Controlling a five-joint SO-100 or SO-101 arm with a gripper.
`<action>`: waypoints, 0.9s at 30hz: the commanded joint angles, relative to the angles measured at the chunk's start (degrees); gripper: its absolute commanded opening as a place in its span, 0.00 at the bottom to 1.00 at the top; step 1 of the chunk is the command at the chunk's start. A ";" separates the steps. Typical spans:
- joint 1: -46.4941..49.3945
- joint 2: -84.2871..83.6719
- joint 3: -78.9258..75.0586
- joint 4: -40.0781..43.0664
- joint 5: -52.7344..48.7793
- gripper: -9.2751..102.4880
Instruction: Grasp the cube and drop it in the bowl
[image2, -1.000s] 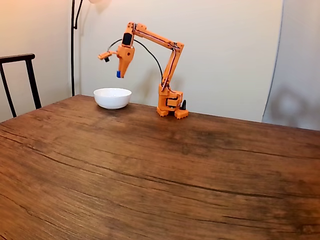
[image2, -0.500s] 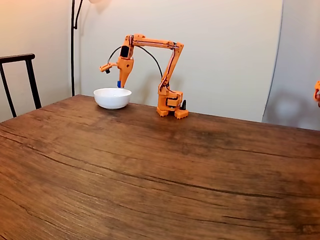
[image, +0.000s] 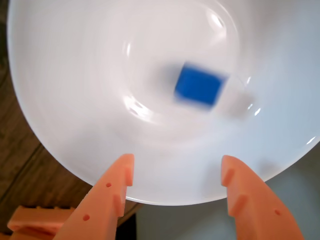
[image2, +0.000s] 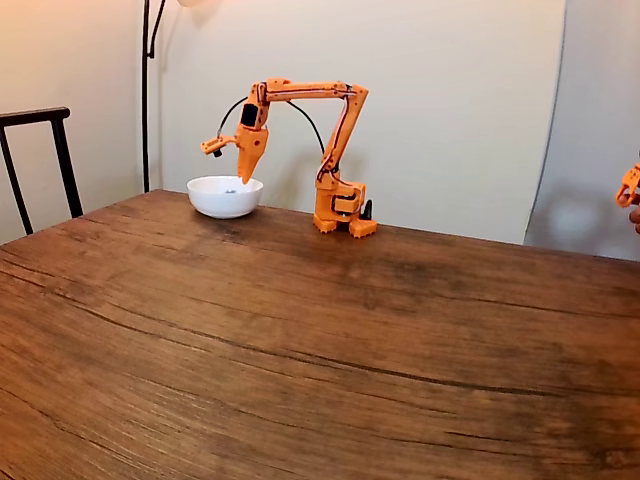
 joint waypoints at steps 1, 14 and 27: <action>0.44 1.41 -0.97 -0.09 2.11 0.31; -13.01 2.29 -8.79 12.57 -0.26 0.30; -38.67 2.29 -20.04 22.06 -15.91 0.12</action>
